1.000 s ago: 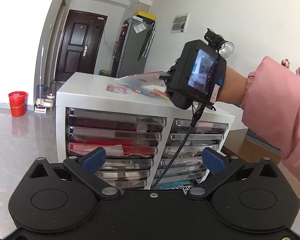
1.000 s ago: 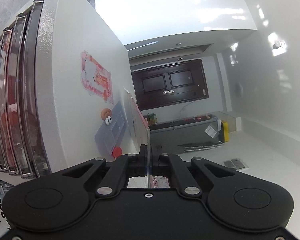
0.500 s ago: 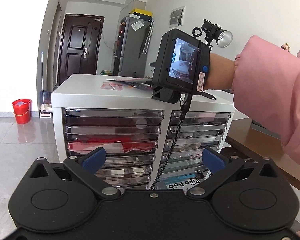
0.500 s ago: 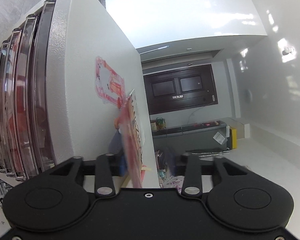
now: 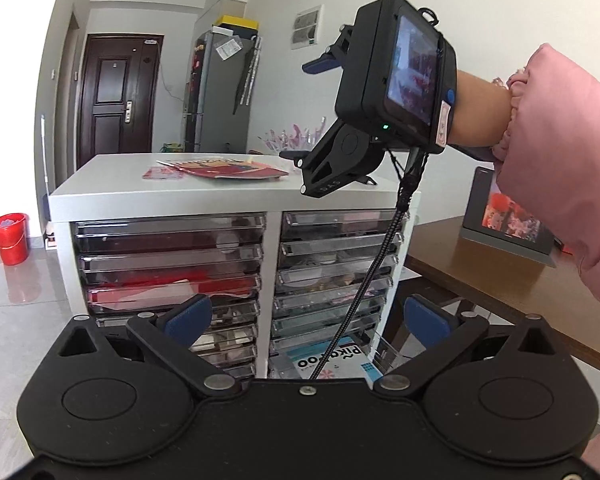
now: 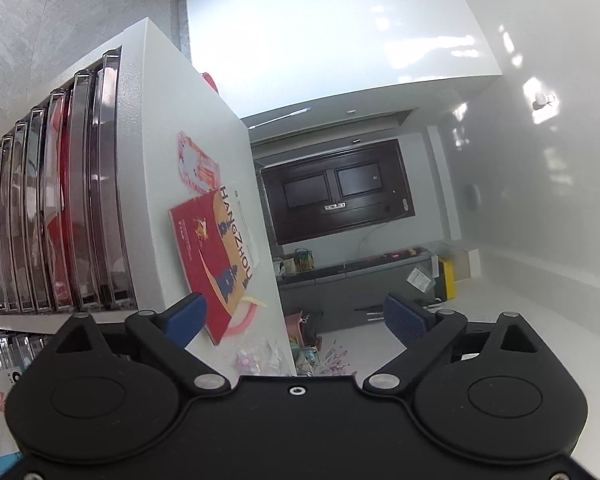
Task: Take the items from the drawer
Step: 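Lower the red strip onto the cabinet top and open the right gripper, then move the open right gripper back down into the drawer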
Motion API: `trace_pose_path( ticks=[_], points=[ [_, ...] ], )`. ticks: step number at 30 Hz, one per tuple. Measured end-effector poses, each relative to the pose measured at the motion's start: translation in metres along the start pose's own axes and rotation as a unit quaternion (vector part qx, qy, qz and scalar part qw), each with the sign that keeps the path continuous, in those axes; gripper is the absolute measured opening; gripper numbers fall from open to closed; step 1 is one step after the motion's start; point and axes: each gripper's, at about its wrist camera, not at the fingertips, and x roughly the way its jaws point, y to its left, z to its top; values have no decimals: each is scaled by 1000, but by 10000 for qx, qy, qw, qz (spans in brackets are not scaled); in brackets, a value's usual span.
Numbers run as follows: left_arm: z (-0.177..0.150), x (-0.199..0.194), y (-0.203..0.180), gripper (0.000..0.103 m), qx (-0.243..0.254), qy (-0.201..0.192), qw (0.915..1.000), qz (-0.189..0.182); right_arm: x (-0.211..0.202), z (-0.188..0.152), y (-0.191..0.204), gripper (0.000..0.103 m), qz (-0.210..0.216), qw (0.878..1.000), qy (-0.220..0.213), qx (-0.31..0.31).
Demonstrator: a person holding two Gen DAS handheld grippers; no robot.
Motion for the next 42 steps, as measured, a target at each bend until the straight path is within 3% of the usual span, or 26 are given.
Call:
trace_pose_path(
  ticks=[6, 11, 18, 24, 31, 39, 42],
  points=[
    [-14, 11, -23, 103, 297, 266, 9979, -520, -43, -48, -2, 100, 40, 9980, 304, 559],
    [-33, 31, -42, 103, 425, 691, 9938, -757, -76, -97, 22, 101, 249, 9897, 682, 1232],
    [-64, 58, -65, 103, 544, 1415, 9848, -852, -88, -152, 81, 101, 1119, 9602, 1405, 2137],
    [-70, 61, -65, 103, 649, 1560, 9829, -728, -81, -178, 148, 100, 1751, 9343, 1835, 2506],
    [-62, 55, -55, 103, 569, 1425, 9862, -626, -70, -195, 205, 99, 2561, 9063, 2423, 2333],
    [-59, 55, -53, 103, 539, 1385, 9868, -641, -60, -179, 222, 90, 3266, 8976, 2291, 1877],
    [-57, 53, -50, 103, 430, 1290, 9888, -620, -56, -171, 229, 82, 3576, 8902, 2249, 1706]
  ],
)
